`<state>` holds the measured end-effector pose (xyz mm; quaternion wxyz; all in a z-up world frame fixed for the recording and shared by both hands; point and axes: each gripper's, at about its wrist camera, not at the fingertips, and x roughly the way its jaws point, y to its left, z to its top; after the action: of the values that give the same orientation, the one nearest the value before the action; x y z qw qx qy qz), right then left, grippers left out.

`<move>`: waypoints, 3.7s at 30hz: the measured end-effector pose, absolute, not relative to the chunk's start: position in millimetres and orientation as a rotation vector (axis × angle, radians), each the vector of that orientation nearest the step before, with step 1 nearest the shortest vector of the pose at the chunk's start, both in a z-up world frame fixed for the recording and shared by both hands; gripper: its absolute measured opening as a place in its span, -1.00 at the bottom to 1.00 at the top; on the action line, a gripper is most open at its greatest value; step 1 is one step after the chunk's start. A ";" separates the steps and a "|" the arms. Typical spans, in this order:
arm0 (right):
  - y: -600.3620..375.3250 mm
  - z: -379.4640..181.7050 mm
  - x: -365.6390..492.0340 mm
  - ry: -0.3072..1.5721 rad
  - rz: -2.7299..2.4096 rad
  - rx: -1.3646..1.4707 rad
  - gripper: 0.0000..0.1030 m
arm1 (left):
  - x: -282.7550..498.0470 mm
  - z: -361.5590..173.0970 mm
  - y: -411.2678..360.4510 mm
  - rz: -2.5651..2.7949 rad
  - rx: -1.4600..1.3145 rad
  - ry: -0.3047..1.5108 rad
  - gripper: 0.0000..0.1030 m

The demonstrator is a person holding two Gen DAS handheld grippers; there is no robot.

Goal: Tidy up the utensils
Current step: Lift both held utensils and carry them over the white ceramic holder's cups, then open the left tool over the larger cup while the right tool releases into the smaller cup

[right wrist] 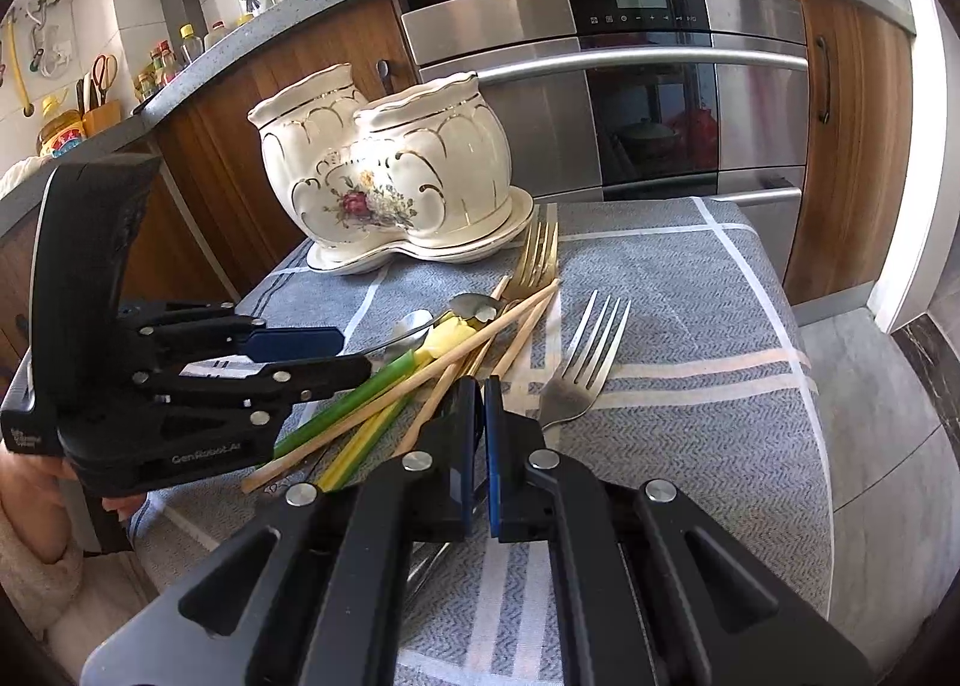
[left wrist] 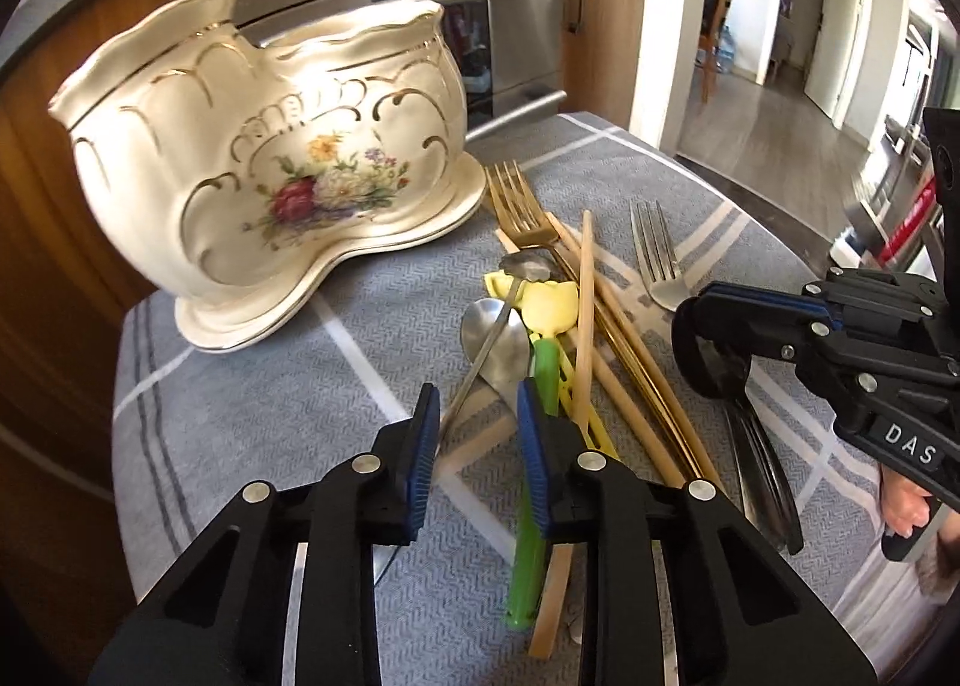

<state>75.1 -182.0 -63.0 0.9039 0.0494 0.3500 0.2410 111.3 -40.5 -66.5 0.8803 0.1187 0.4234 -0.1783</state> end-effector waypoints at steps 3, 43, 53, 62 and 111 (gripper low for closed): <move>-182.7 -63.3 75.0 0.726 0.505 0.108 -0.94 | 117.6 -64.9 -38.1 -0.385 0.244 0.899 -0.52; -186.6 7.0 73.2 0.514 0.343 0.178 -0.94 | 61.8 23.1 4.0 -0.432 0.076 0.518 -0.93; -148.4 69.5 144.3 0.358 0.322 0.110 -0.94 | 110.4 87.2 39.0 -0.353 0.029 0.337 -0.93; -128.0 78.5 206.6 0.289 0.257 0.061 -0.94 | 188.4 101.7 56.0 -0.304 -0.027 0.315 -0.93; -104.0 17.4 199.2 0.485 0.444 -0.030 -0.94 | 179.3 38.0 65.3 -0.353 0.024 0.454 -0.92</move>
<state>199.2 -104.0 17.4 0.9464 -0.0149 0.2380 0.2181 179.3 65.3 38.0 0.9589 0.0117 0.2240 -0.1738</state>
